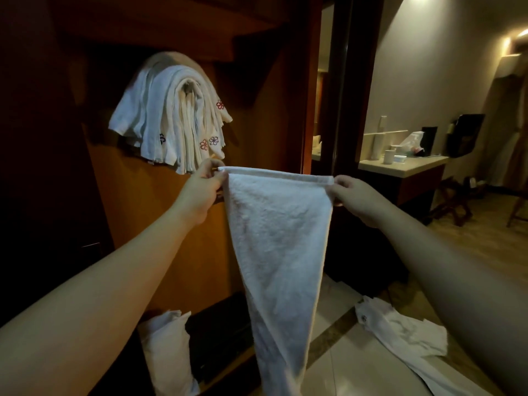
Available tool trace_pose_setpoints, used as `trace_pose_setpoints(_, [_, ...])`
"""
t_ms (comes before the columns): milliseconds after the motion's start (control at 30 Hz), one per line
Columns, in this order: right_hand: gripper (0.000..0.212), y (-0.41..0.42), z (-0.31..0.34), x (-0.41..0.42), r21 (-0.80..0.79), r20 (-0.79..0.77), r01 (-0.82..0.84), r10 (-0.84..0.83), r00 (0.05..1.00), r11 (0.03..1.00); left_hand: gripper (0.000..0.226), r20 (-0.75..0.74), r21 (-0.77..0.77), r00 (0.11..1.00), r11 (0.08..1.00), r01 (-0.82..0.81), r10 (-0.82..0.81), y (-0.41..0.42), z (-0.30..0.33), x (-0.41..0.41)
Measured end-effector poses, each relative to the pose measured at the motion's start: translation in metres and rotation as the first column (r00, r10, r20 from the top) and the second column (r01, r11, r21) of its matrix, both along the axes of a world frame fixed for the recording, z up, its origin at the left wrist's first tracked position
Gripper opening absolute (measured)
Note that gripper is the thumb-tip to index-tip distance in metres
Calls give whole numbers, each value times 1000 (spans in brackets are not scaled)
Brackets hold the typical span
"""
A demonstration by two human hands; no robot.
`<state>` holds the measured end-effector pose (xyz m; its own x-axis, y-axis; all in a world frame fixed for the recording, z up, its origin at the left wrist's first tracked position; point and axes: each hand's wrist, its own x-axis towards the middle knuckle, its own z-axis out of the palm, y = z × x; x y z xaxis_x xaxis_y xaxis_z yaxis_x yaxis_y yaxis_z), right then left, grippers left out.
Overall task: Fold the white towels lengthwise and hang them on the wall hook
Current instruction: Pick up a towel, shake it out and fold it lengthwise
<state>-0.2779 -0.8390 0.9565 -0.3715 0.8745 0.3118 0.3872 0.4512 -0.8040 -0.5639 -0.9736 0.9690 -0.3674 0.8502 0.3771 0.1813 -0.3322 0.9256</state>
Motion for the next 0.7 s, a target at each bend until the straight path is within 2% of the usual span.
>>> trace_pose_setpoints(100, [27,-6,-3,-2,-50,-133,-34,27,991,998,14,27,11,1000,1000,14,-14,0,0,4])
trace_pose_setpoints(167, [35,-12,-8,-8,-6,-160,30,-30,987,1000,15,20,12,1000,1000,-7,7,0,0,7])
trace_pose_setpoints(300, [19,-20,-18,-19,269,-179,232,-188,966,935,13,-84,57,992,994,-89,93,-1,0,8])
trace_pose_setpoints(367, [18,-25,-23,-24,299,-244,266,-196,950,916,12,-107,79,986,990,-117,125,0,-1,11])
trace_pose_setpoints(433, [22,-29,-26,-24,243,-273,254,-186,944,936,10,-107,69,982,986,-149,156,-1,-3,14])
trace_pose_setpoints(500, [26,-33,-26,-21,93,-287,103,-72,955,990,10,-112,38,978,985,-170,173,-3,-5,16])
trace_pose_setpoints(567, [35,-32,-28,-12,-115,-380,-161,106,919,980,13,-90,19,983,987,-157,158,-4,-9,17])
trace_pose_setpoints(633, [45,-29,-33,-2,-293,-461,-403,241,854,867,13,-44,5,994,995,-100,100,-5,-14,17])
trace_pose_setpoints(700, [53,-25,-40,6,-411,-436,-510,328,838,756,11,-17,-12,999,999,-40,40,-4,-20,16])
